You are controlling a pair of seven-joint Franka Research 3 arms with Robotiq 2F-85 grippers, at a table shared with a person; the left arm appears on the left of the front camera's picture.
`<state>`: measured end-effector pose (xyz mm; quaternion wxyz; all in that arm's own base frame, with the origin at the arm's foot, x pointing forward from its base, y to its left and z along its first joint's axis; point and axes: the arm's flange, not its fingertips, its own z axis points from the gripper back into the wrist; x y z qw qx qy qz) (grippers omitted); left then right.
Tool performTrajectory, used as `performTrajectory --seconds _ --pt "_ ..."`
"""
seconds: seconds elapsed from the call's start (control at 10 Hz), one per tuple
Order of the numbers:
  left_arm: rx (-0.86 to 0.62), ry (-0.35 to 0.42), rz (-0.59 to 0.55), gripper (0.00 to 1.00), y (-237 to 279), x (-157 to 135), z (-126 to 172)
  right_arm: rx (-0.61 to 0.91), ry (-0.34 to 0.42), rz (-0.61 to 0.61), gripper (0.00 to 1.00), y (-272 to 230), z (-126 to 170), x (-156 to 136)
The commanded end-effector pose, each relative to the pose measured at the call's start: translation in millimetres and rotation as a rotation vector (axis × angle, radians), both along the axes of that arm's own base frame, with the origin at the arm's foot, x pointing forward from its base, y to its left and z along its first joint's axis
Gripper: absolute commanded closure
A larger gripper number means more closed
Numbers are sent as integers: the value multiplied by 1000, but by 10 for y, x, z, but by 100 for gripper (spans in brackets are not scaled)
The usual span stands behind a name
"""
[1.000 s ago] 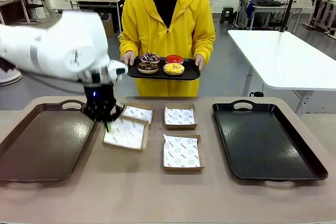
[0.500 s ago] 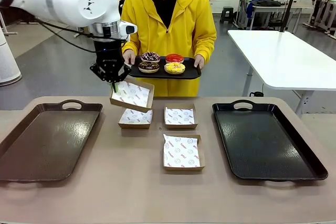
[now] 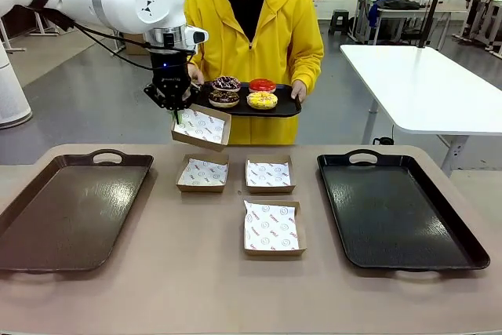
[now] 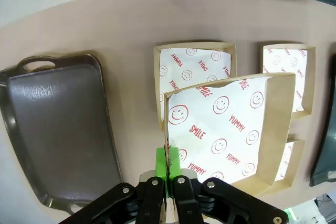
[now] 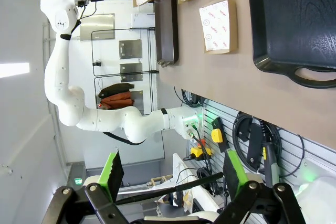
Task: Individually package the donuts and arrange them on the tray.
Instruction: Pick up one Paper togo box, then place the picked Paper togo box on the Handle tray while simultaneously picking up another Paper togo box from the table with the other hand.
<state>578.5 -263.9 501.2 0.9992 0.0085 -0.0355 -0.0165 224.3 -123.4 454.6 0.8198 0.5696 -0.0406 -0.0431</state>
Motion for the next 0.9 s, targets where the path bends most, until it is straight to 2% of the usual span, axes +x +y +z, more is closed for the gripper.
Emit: performTrajectory --seconds 0.0,0.8 --pt "10 2 -2 100 -17 -30 -28 9 5 2 0 -1 2 -7" --pt "10 2 -2 100 -17 -30 -28 9 5 2 0 -1 2 -7"
